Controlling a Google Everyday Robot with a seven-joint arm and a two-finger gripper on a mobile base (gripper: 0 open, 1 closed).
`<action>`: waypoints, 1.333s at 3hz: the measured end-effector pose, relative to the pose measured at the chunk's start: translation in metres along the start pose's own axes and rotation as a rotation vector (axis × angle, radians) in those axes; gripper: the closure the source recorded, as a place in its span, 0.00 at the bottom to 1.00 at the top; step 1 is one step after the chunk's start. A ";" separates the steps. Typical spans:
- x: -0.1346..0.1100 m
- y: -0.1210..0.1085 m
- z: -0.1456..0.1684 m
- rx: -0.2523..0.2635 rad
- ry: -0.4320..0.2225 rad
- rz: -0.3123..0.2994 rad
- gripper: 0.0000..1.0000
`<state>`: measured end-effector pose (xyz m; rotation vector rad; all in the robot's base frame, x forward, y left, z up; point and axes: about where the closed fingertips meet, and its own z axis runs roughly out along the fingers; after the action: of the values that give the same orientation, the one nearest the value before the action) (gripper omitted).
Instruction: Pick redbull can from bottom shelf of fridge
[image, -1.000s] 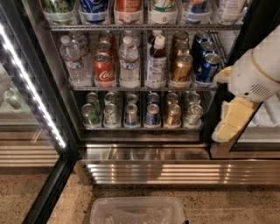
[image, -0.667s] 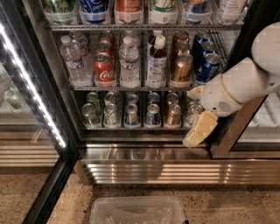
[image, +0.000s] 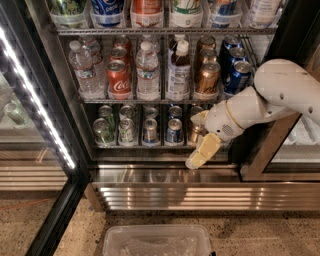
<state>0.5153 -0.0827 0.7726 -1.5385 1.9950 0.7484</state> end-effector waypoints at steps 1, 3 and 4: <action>0.000 0.000 0.000 0.000 0.000 0.000 0.00; 0.012 -0.018 0.056 0.047 -0.169 0.103 0.00; 0.017 -0.031 0.082 0.125 -0.212 0.181 0.00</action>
Offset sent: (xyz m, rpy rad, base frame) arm 0.0162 0.0139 -0.0594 0.2242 0.0044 -0.1650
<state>0.5461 -0.0441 0.6981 -1.1674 1.9975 0.8051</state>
